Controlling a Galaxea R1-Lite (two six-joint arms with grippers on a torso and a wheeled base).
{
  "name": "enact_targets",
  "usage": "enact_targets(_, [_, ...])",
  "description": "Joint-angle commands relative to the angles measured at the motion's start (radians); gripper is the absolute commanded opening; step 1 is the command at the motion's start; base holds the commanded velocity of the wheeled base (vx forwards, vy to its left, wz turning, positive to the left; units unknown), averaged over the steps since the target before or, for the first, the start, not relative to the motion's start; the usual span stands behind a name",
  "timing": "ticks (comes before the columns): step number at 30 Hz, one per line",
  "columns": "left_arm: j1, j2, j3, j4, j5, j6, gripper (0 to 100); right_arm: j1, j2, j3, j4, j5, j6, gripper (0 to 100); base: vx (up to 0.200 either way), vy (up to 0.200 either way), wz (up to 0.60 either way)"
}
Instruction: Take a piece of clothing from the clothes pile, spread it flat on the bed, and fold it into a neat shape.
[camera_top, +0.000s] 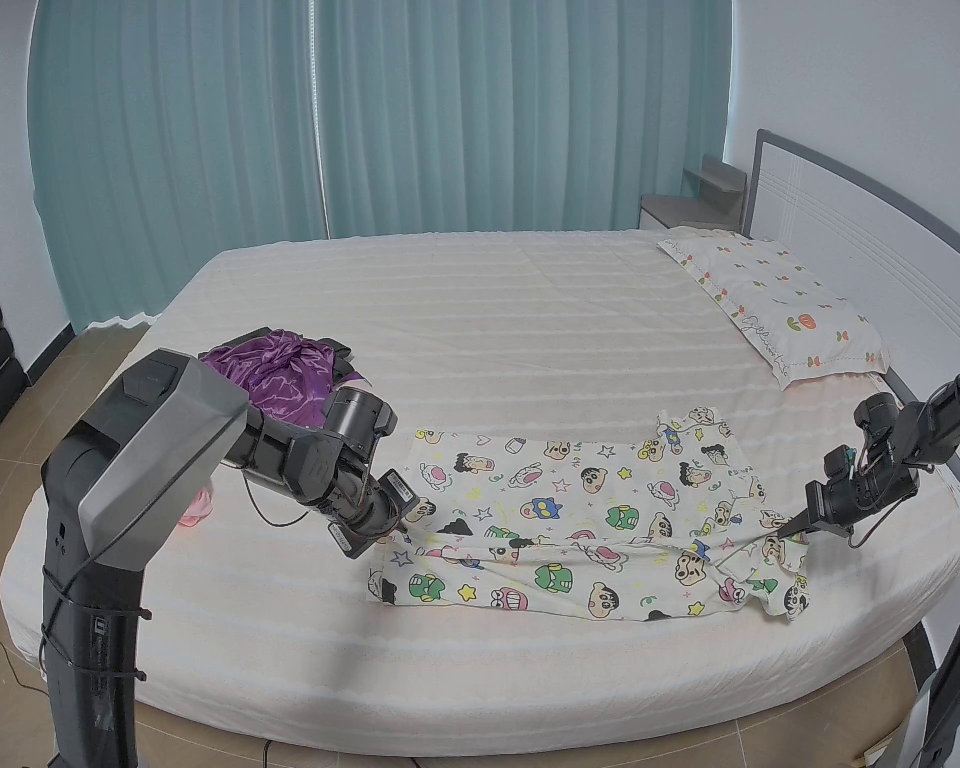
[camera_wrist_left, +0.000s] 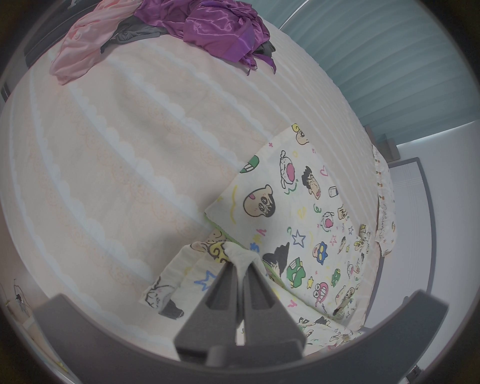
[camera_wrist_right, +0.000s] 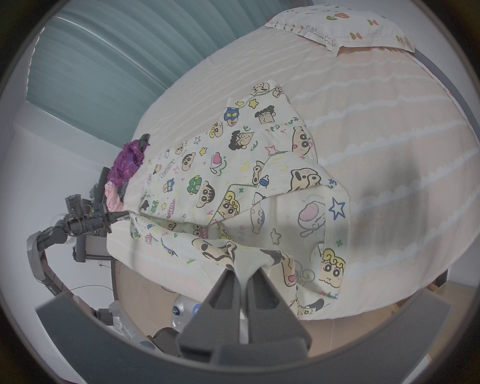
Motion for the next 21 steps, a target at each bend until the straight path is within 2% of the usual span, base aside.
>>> enact_targets(1, [0.000,0.042,-0.051,0.032,0.008,0.007,0,0.018,0.051,-0.025,0.000,-0.026,0.009,0,0.000,0.000,0.00])
enact_targets(5, [-0.008,0.077,-0.145,0.104,0.008,0.007,0,0.017,0.072,-0.041,-0.008,-0.043,0.013,0,0.000,0.000,0.00])
enact_targets(10, [-0.020,0.097,-0.182,0.118,0.008,0.002,0,0.015,0.082,-0.059,-0.019,-0.052,0.061,0,0.000,0.000,0.00])
enact_targets(11, [-0.021,0.098,-0.182,0.118,0.008,0.002,100,0.017,0.082,-0.054,-0.028,-0.055,0.064,0,0.000,0.000,0.00])
enact_targets(12, [-0.021,0.098,-0.183,0.118,0.010,0.001,100,0.017,0.083,-0.053,-0.037,-0.057,0.065,0,0.000,0.000,0.00])
enact_targets(13, [-0.023,0.098,-0.183,0.118,0.010,0.001,100,0.017,0.083,-0.053,-0.037,-0.057,0.065,100,0.000,0.000,0.00])
enact_targets(21, [0.008,0.077,-0.188,0.069,0.045,-0.088,100,-0.008,0.054,-0.037,-0.051,-0.063,0.130,100,0.000,0.000,0.00])
